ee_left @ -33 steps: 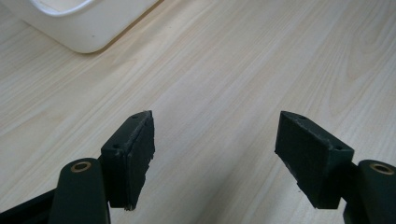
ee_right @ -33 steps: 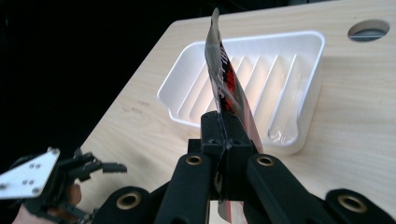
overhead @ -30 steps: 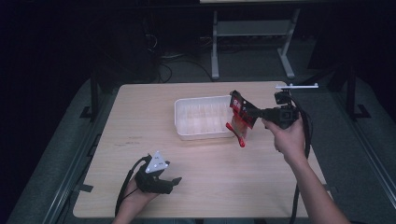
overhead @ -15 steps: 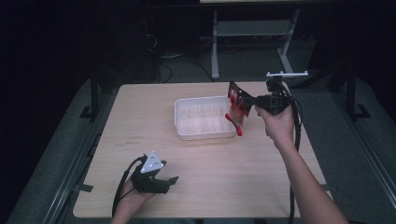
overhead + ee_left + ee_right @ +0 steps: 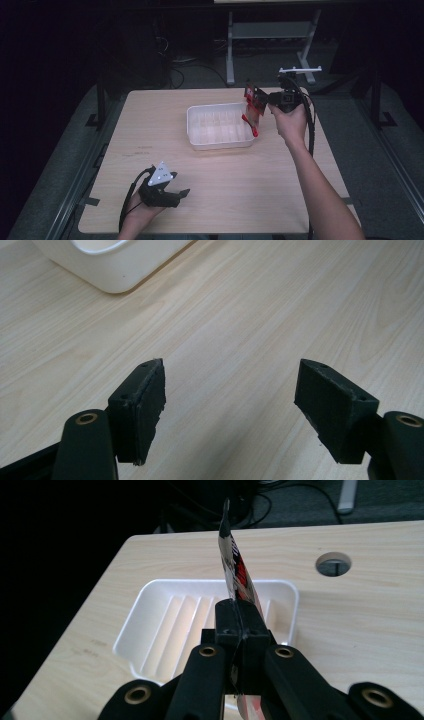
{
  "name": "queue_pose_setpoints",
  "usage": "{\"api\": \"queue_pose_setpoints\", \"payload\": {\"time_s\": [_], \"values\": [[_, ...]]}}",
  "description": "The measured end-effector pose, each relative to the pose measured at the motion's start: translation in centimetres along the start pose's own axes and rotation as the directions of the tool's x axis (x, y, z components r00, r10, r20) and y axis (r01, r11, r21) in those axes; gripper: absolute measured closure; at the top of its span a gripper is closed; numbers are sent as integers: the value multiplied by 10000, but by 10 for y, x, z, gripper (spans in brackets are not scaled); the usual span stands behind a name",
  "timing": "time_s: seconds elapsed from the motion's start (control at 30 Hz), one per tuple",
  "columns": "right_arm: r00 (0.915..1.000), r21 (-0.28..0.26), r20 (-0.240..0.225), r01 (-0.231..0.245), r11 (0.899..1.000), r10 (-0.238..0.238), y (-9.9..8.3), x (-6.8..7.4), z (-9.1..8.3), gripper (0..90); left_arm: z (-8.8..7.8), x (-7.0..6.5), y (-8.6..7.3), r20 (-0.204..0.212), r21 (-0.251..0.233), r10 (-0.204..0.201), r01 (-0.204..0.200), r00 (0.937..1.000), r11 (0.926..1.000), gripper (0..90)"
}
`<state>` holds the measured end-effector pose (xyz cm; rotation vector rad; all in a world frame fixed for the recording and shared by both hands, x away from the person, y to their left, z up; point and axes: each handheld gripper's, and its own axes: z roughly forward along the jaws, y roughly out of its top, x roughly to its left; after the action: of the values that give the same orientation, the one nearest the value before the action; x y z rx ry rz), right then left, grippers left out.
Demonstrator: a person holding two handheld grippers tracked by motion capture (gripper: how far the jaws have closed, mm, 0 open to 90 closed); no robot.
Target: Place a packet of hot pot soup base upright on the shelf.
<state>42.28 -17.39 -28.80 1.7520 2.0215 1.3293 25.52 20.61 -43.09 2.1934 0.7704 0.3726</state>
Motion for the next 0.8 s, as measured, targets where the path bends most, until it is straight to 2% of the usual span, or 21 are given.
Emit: {"api": "queue_pose_setpoints", "payload": {"time_s": [0.23,0.8], "values": [[9991,18,390,-193,9998,192,5,-3,11,891,-2,1,-1,-2,-5,-9,9,10000,10000,281],[9939,11,1096,-126,9999,124,11,2,32,890,-4,1,0,6,-87,20,-20,10000,10000,281]]}}
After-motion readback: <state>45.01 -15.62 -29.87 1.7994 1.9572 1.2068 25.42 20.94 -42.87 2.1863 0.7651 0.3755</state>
